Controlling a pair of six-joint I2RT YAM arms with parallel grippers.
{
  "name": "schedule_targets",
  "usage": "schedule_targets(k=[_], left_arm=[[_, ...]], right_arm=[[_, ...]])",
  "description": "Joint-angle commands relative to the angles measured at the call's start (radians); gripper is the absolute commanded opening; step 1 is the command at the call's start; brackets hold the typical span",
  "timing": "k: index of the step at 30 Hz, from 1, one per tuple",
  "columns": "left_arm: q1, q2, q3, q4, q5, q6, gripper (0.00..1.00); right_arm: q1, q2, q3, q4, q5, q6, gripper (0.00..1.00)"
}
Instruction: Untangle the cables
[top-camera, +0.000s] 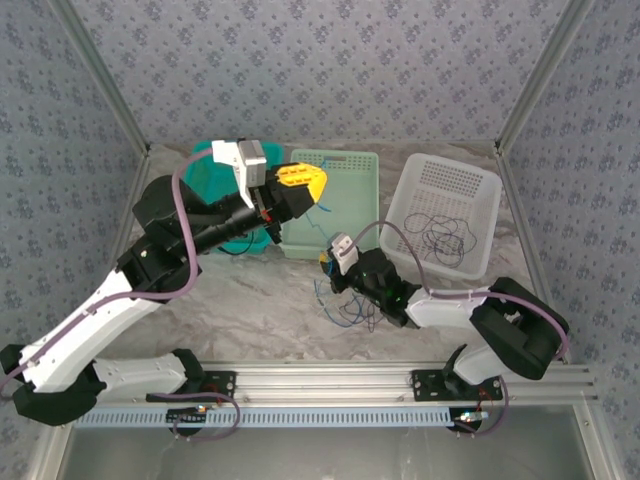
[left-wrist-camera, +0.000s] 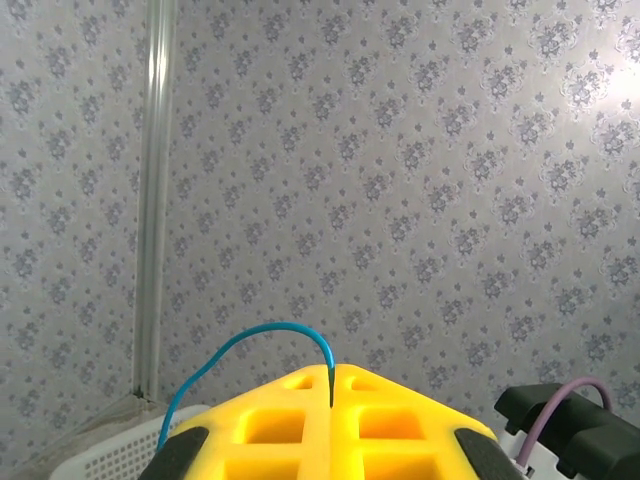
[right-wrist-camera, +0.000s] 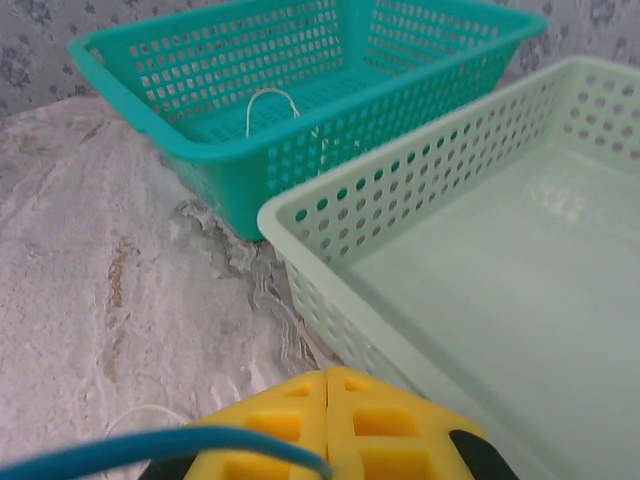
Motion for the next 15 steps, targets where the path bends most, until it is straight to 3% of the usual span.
schedule_targets(k=[1,15], left_arm=[[-0.003,-0.034,0.092,0.000,-0.031,0.062,0.01],[-0.001,0.006,0.297,-0.139,-0.044,0.176,0.01]], right_arm=[[0.002,0.004,-0.031,-0.047,-0.020,0.056,0.00],[0.022,-0.008,-0.062,-0.090,0.019,0.089,0.00]])
